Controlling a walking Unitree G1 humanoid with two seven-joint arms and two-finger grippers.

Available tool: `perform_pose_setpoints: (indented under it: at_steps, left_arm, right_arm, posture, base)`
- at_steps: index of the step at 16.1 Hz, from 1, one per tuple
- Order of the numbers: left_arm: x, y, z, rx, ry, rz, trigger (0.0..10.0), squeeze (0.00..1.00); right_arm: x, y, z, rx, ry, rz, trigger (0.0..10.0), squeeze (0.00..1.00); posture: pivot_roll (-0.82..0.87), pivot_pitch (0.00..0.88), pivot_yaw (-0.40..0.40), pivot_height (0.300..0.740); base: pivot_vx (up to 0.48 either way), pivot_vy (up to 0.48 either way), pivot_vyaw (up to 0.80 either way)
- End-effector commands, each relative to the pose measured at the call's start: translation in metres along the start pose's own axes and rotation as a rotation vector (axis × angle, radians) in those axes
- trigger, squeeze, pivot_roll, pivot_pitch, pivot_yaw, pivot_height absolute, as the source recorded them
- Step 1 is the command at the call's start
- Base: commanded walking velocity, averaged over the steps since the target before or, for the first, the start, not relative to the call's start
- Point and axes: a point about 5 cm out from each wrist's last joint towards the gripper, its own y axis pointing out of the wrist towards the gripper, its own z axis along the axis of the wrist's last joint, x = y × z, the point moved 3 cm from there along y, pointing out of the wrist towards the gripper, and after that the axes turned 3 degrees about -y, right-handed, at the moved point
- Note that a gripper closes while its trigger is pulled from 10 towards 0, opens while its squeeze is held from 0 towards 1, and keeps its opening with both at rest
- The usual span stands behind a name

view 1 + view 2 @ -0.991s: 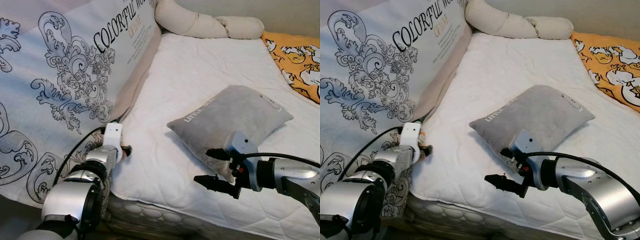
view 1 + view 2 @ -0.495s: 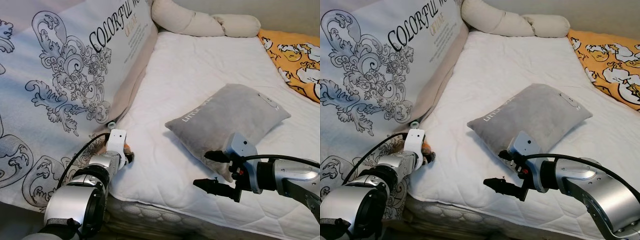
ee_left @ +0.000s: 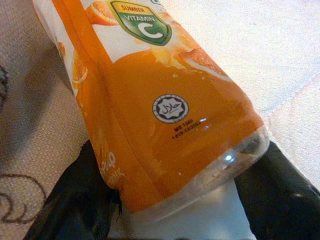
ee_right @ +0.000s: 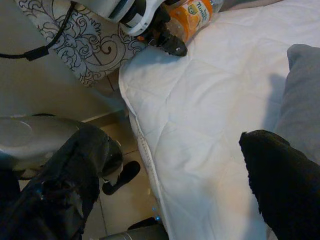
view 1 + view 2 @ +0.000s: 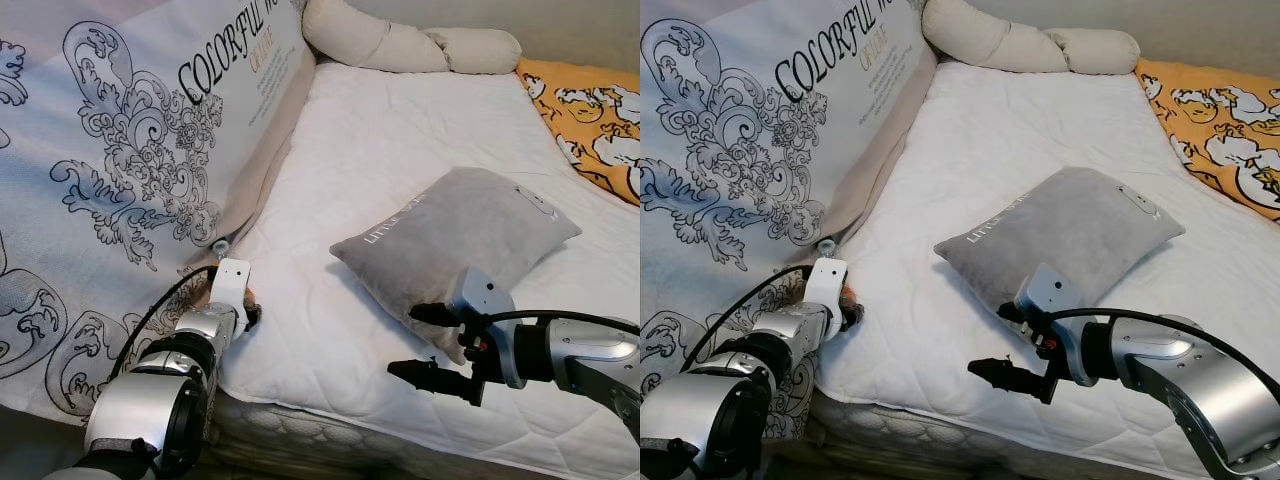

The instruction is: Clean up the room

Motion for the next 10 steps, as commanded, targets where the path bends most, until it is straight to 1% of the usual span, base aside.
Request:
perform_pose_setpoints:
  at_steps: [1, 2, 5, 7, 10]
  left_arm:
    - [-0.0028, -0.0002, 0.001, 0.01, 0.019, 0.007, 10.0, 0.0]
    - [-0.0024, -0.0003, 0.0024, 0.015, 0.028, 0.003, 10.0, 1.0]
    - [-0.0059, -0.0007, 0.0056, 0.027, 0.062, 0.033, 10.0, 1.0]
    - [-0.0048, -0.0006, 0.0053, 0.026, 0.055, 0.016, 10.0, 1.0]
    - [-0.0045, -0.0003, 0.0031, 0.023, 0.071, 0.022, 10.0, 1.0]
  right_arm:
    - [-0.0006, -0.0005, 0.0007, -0.004, -0.008, 0.013, 10.0, 0.0]
    - [-0.0006, -0.0001, 0.0006, -0.005, -0.008, 0.013, 10.0, 0.0]
    - [-0.0012, 0.0004, -0.0003, -0.005, -0.006, 0.012, 10.0, 0.0]
    - [-0.002, 0.0009, -0.0011, -0.005, -0.005, 0.013, 10.0, 0.0]
    - [-0.0025, 0.0011, -0.0021, -0.009, -0.004, 0.014, 10.0, 0.0]
  posture:
    - [-0.29, 0.0, -0.004, 0.74]
    - [-0.29, 0.0, 0.001, 0.74]
    - [-0.28, 0.0, 0.005, 0.74]
    - [-0.28, 0.0, 0.01, 0.74]
    - [-0.28, 0.0, 0.008, 0.74]
  base:
    - [0.0, 0.0, 0.0]
    - [0.0, 0.0, 0.0]
    - [0.0, 0.0, 0.0]
    - [0.0, 0.0, 0.0]
    - [0.0, 0.0, 0.0]
